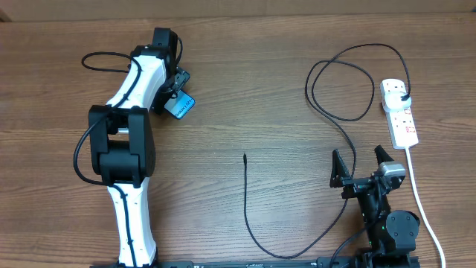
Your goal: Plug charger to phone and switch on socket
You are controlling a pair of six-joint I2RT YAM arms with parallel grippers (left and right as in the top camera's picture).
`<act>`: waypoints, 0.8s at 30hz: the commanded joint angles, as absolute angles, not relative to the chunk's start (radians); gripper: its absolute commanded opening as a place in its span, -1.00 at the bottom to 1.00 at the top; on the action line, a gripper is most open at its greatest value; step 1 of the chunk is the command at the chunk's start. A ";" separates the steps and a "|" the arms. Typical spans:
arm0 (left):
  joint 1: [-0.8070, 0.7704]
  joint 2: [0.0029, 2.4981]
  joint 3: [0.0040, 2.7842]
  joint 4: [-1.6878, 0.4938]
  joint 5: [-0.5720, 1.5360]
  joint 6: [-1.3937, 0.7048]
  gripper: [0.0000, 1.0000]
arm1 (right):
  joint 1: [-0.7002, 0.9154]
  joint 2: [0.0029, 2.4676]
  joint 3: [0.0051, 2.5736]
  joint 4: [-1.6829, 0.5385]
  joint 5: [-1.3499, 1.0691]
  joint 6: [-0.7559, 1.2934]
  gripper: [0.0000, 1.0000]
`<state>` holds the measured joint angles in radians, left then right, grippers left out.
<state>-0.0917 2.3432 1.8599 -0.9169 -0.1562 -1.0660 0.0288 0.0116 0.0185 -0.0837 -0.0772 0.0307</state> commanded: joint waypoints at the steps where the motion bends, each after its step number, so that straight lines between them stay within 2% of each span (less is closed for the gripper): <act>1: -0.088 2.448 1.802 -0.934 -0.033 -1.096 1.00 | 0.035 0.003 0.008 -0.081 -0.068 0.038 1.00; 24: -0.085 2.448 1.802 -0.977 -0.073 -1.077 0.98 | 0.035 0.003 0.008 -0.081 -0.068 0.038 1.00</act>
<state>-0.0898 2.3432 1.8614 -0.9493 -0.1535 -1.0626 0.0288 0.0116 0.0185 -0.0837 -0.0776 0.0307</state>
